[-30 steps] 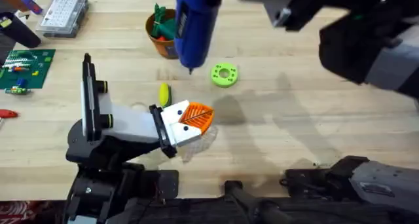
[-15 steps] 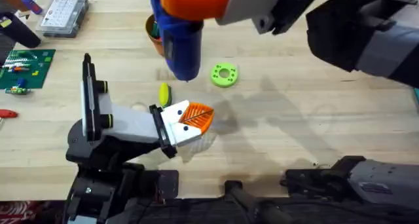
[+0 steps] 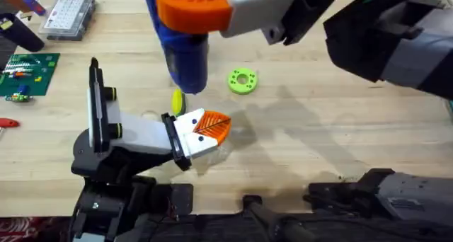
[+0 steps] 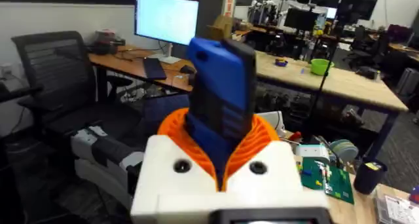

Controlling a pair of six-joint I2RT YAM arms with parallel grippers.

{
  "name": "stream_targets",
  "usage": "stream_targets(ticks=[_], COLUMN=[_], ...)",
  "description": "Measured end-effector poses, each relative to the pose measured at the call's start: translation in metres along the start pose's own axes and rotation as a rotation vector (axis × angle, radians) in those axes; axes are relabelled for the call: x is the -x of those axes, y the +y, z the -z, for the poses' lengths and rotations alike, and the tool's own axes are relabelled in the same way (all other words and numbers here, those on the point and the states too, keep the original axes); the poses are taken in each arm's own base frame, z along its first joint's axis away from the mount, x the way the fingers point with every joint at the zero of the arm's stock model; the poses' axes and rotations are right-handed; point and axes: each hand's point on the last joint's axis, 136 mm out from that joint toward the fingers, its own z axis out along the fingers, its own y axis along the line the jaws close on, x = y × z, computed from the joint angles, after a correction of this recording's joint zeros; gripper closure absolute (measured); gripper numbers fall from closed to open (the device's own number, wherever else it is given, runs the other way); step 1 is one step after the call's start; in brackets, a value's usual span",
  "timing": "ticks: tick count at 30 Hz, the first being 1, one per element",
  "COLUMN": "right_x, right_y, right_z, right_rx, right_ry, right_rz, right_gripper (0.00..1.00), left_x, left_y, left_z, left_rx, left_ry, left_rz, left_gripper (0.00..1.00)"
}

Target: Pick up the gripper from the table and insert it into the empty holder that is missing its gripper. Then pick up a screw, insert it into the mounting hole, and use the screwdriver to tighten it. Finally, clean up the table by picking up the vegetable and placing it into the bucket.

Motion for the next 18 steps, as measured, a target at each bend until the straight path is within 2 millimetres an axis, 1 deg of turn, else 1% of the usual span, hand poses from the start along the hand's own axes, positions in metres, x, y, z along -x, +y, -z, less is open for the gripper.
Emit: stream_targets(ticks=[10,18], right_x=[0.0002,-0.0006], right_y=[-0.0035,-0.0002], right_z=[0.0,-0.0075], right_rx=[-0.017,-0.007], right_ry=[-0.006,-0.013], right_rz=[-0.004,-0.023], right_gripper=[0.977,0.977], left_x=[0.0,0.0], left_y=[0.0,0.0], left_z=[0.0,0.0], left_rx=[0.0,0.0], left_ry=[0.0,0.0], left_rz=[0.0,0.0], left_gripper=[0.997,0.997])
